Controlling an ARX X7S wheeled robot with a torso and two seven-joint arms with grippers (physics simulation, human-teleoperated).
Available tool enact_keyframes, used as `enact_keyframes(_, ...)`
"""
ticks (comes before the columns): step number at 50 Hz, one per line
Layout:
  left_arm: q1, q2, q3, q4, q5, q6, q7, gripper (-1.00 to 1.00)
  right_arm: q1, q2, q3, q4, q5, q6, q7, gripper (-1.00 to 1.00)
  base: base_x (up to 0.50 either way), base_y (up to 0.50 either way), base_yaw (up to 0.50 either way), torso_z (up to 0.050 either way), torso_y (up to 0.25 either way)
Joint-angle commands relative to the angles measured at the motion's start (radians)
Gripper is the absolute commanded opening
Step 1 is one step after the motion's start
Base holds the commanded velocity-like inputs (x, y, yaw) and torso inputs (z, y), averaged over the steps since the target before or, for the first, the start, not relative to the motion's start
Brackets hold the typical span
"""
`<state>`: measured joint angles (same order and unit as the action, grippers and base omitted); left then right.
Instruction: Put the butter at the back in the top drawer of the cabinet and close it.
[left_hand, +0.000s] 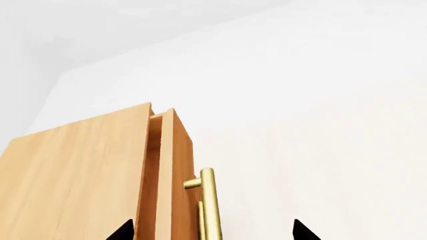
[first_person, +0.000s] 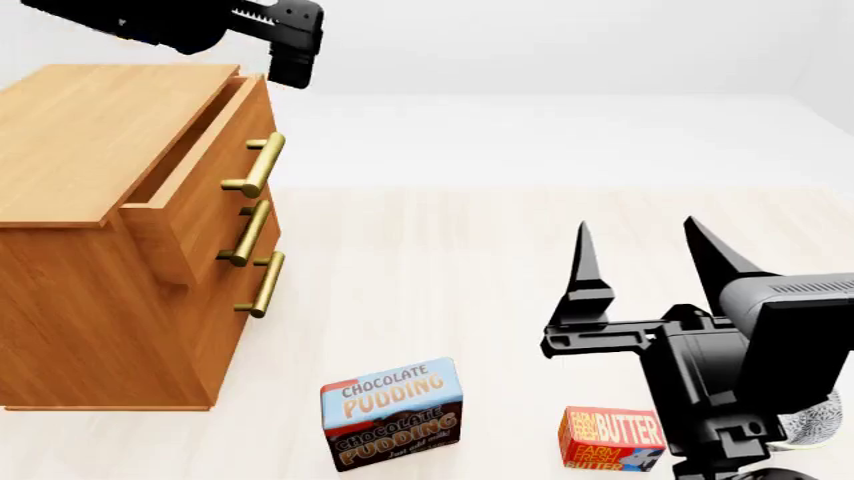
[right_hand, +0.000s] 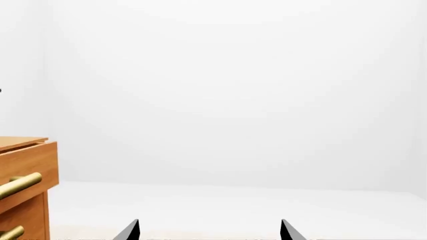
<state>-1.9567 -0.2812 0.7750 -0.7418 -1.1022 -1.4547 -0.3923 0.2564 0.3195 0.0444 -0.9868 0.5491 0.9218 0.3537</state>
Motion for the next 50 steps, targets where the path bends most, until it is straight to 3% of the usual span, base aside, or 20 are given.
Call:
enact_keyframes(1,-0.227,0.228,0.448,-0.566,0.386,0.086,0.696,1.00,-0.002,0.011,-0.014,0.014,0.001,-0.014,0.006,1.00,0.00,0.00,0.00,0.000,0.000)
enact_keyframes(8,-0.179,0.262,0.180,-0.567,0.875,-0.050,0.907,1.00,-0.003,0.014,-0.017,0.018,0.008,-0.018,0.009,1.00,0.00,0.00,0.00,0.000,0.000)
enact_keyframes(13,-0.132,0.265,0.072,-0.567,1.041,-0.070,0.947,1.00,-0.003,0.018,-0.019,0.014,0.014,-0.015,0.013,1.00,0.00,0.00,0.00,0.000,0.000)
enact_keyframes(35,-0.074,0.256,-0.010,-0.567,1.095,-0.085,1.030,1.00,-0.006,0.034,-0.025,0.014,0.035,-0.025,0.030,1.00,0.00,0.00,0.00,0.000,0.000)
enact_keyframes(50,-0.061,0.244,-0.093,-0.567,1.098,-0.084,1.012,1.00,-0.012,0.044,-0.031,0.022,0.041,-0.042,0.036,1.00,0.00,0.00,0.00,0.000,0.000)
